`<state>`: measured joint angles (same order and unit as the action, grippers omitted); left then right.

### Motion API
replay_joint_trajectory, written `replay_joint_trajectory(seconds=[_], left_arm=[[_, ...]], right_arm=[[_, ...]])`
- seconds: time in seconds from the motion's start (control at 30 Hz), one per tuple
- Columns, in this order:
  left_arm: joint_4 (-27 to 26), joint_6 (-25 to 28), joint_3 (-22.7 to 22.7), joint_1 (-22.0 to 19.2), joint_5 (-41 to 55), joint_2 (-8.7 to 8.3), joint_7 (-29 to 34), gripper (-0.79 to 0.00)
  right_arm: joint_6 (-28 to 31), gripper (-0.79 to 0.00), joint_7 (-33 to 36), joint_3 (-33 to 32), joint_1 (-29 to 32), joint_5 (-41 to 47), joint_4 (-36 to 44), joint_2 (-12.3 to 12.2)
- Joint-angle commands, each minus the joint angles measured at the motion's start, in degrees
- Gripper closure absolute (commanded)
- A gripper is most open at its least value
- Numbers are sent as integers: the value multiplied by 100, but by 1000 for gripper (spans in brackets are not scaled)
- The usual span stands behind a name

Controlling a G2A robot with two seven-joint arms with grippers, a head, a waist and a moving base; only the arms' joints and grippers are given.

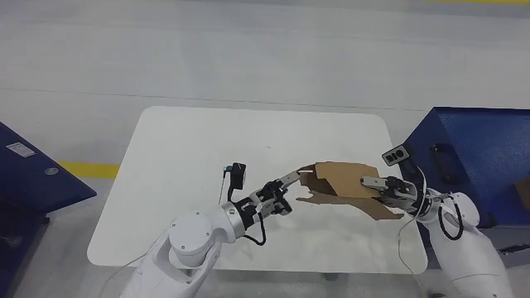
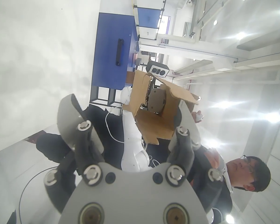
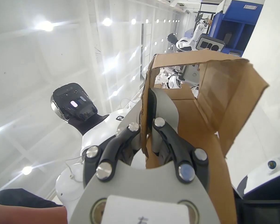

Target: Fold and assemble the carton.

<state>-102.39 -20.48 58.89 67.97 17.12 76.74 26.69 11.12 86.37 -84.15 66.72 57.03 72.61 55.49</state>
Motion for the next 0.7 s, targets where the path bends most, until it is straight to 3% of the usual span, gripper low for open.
replay_joint_trajectory(seconds=[0.0,0.53,0.67], left_arm=[[1,-2,-3,-1,-1,0,3,-785],[1,-2,-3,-1,-1,0,3,-785],[-209,-256,-43,27,-319,12,-599,-785]], right_arm=[[0,0,0,0,0,0,0,0],[-22,0,-222,-74,-24,108,-6,7],[137,0,-164,-117,-353,-167,-471,-3]])
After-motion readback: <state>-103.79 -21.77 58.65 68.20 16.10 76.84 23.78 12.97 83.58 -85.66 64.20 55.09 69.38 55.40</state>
